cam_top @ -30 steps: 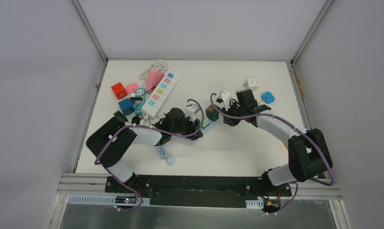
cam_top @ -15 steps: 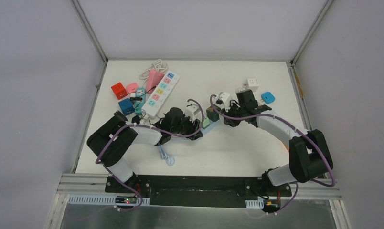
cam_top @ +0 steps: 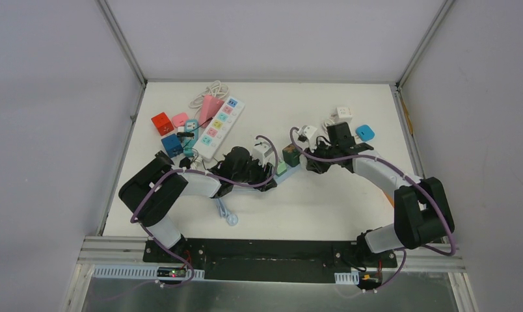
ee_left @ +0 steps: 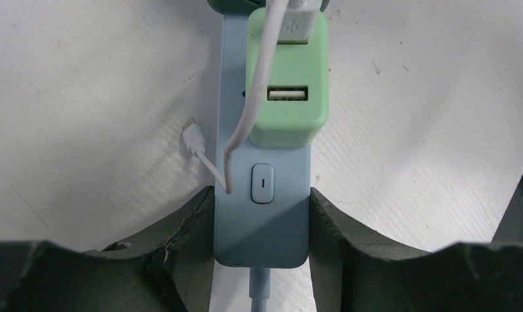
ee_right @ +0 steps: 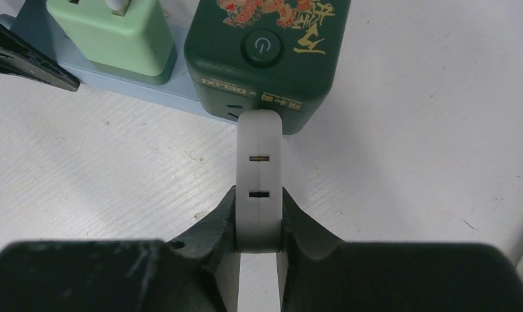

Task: Pull the plug off the socket
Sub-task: Remove the plug from the socket.

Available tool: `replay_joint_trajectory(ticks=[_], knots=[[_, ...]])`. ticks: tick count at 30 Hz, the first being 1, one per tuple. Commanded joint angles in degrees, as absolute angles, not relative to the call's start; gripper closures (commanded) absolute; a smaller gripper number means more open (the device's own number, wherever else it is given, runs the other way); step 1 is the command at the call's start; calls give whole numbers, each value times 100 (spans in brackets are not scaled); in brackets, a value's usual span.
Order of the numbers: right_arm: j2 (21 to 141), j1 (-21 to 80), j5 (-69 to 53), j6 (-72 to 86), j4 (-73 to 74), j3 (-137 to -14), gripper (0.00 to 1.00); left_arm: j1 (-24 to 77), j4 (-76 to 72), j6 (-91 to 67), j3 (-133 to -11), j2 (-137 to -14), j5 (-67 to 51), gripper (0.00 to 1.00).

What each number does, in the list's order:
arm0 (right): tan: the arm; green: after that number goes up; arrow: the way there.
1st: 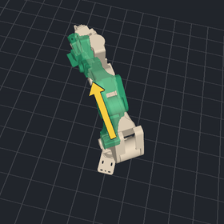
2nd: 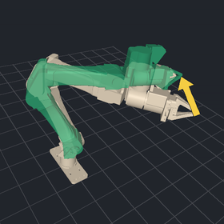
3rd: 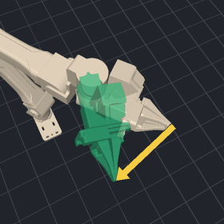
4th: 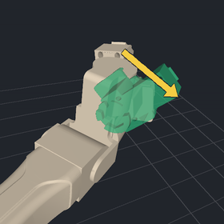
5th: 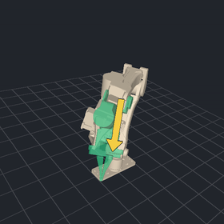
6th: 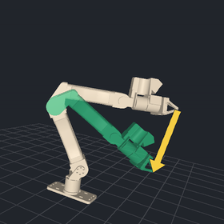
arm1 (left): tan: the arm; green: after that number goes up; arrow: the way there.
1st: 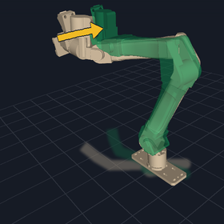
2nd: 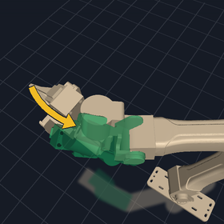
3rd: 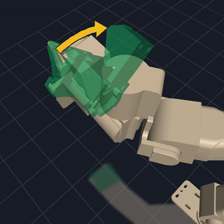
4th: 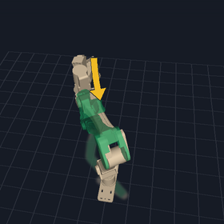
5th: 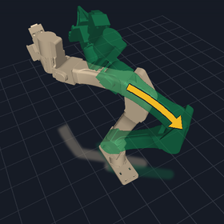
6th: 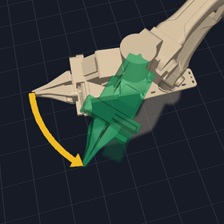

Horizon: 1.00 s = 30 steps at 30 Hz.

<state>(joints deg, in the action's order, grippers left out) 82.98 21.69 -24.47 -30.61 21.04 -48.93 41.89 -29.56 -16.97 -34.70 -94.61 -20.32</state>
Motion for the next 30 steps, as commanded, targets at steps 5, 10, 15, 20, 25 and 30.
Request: replay_joint_trajectory(ticks=[5,10,15,20,25,30], knots=[[8299,2587,-2505,-3349,2654,-4711,100,4087,-2360,-1869,-3305,-9624,-1785,100],[8379,2091,-2355,-3156,2699,-4863,100,4087,-2292,-1807,-3331,-9603,-1764,100],[8219,1823,-2335,-3174,2637,-4817,100,4087,-2155,-1687,-3340,-9526,-1699,100],[8294,1844,-2442,-3130,2704,-4850,100,4087,-2093,-1652,-3349,-9484,-1695,100],[8286,2503,-3073,-3443,2921,-4739,100,4082,-2100,-1652,-3381,-9501,-1672,100],[8607,2804,-2834,-3526,3093,-4934,100,4087,-2079,-1655,-3401,-9514,-1609,100]])
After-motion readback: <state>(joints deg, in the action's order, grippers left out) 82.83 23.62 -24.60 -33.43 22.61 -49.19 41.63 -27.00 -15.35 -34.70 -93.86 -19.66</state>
